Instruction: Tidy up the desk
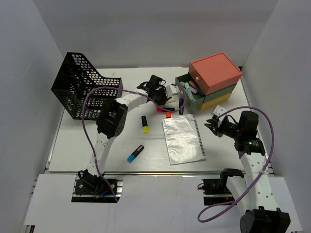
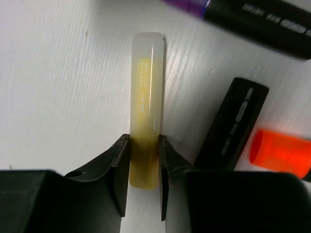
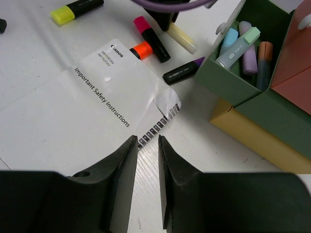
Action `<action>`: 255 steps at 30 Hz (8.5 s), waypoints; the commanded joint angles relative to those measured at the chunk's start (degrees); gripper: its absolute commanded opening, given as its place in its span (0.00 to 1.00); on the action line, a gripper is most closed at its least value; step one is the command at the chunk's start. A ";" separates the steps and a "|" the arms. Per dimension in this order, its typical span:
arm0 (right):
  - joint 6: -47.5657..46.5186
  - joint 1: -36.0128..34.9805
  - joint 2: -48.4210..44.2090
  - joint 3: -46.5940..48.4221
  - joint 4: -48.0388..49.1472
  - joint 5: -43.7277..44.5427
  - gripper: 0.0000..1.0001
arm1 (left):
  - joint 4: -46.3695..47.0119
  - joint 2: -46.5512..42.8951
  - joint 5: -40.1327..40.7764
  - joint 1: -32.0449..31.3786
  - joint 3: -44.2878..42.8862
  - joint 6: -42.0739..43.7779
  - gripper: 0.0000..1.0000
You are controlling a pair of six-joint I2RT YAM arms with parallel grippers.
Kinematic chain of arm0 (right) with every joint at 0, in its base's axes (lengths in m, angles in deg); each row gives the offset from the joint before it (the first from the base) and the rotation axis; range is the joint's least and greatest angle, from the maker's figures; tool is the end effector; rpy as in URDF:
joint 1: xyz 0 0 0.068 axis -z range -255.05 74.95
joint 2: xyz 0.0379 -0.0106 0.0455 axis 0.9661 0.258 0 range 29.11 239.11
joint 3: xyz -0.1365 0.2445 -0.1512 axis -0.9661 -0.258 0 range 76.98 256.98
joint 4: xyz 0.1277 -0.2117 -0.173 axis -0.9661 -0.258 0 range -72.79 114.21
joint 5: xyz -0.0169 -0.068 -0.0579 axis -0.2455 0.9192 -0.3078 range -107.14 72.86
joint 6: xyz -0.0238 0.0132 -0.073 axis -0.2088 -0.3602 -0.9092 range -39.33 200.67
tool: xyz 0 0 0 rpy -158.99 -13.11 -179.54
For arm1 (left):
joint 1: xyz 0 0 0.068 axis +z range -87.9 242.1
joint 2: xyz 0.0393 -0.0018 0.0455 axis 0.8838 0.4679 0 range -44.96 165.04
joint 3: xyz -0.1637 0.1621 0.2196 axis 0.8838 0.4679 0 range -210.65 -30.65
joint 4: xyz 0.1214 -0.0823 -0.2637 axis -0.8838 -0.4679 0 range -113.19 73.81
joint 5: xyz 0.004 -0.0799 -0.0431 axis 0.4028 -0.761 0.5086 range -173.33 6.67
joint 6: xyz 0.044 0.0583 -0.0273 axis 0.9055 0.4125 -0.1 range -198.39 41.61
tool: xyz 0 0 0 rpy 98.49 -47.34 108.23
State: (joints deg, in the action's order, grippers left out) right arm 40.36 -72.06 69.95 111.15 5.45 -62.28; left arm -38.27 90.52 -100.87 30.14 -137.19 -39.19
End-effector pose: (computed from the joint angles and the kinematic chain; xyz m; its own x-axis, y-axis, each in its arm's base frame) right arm 0.1890 0.0374 0.2911 0.0629 -0.4603 -0.8855 -0.7368 0.5770 -0.3523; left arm 0.5058 -0.3393 0.1377 -0.0904 0.7669 -0.6354 0.9327 0.2888 0.2159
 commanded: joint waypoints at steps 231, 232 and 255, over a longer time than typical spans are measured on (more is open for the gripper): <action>28.62 -13.97 42.83 5.99 6.99 19.84 0.40 | 34.30 -39.86 7.52 -13.91 62.95 -79.10 0.98; 28.54 -13.88 42.66 5.91 6.99 19.57 0.30 | 34.39 -39.86 7.52 -13.91 62.95 -79.19 0.98; 18.19 -5.97 19.63 5.55 -2.14 -12.50 0.00 | 44.82 -45.04 12.89 -13.91 67.96 -80.33 0.98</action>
State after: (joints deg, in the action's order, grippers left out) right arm 63.18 -78.99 90.67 115.43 6.54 -65.71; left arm 0.50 46.85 -88.98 16.50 -69.83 -118.95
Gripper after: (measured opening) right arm 0.023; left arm 0.981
